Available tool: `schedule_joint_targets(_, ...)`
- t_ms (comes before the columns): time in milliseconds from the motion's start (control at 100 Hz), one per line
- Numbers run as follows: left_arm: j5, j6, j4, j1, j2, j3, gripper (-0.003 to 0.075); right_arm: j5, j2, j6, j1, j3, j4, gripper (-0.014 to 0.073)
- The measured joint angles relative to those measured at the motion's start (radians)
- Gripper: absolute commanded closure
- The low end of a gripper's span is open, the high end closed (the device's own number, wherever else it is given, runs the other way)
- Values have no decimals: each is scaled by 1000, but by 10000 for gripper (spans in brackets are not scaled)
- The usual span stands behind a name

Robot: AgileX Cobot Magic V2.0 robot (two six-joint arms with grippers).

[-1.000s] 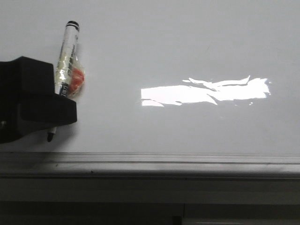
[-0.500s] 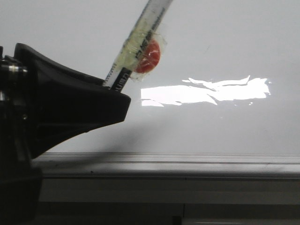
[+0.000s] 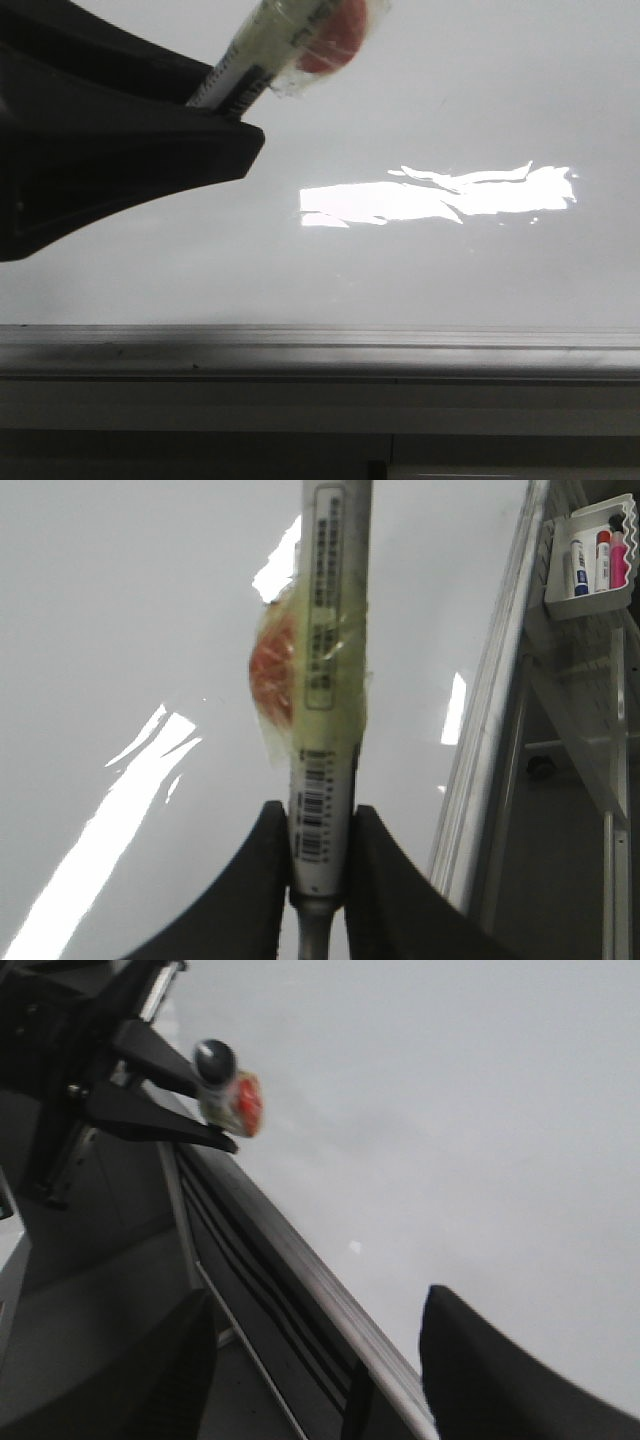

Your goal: Write number 0 on whiteboard

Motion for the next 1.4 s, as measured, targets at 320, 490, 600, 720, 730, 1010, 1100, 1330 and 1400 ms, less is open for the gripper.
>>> schedule_joint_targets(320,78,43,11,0,-1,-11,739,-4,271,-271,130,-110,157,203)
schedule_joint_targets(490,93,52,11,0,-1,-11,739,-46,400,-383,211,-161,170,203)
schedule_joint_targets(600,94,52,12,0,-1,-11,739,-51,463,-433,244,-186,170,203)
schedule_joint_targets(720,94,52,15,0,-1,-11,739,-55,522,-445,268,-211,170,203)
schedule_joint_targets(730,94,52,15,0,-1,-11,739,-55,528,-445,269,-213,170,203)
schedule_joint_targets(1010,94,54,15,0,-1,-11,740,-60,577,-446,276,-239,166,279)
schedule_joint_targets(1100,94,55,18,0,-1,-11,740,-60,577,-449,276,-239,141,389)
schedule_joint_targets(1330,93,58,26,0,-1,-11,739,-82,577,-455,276,-248,56,663)
schedule_joint_targets(1400,81,58,19,0,-1,-11,737,-84,577,-456,276,-250,52,663)
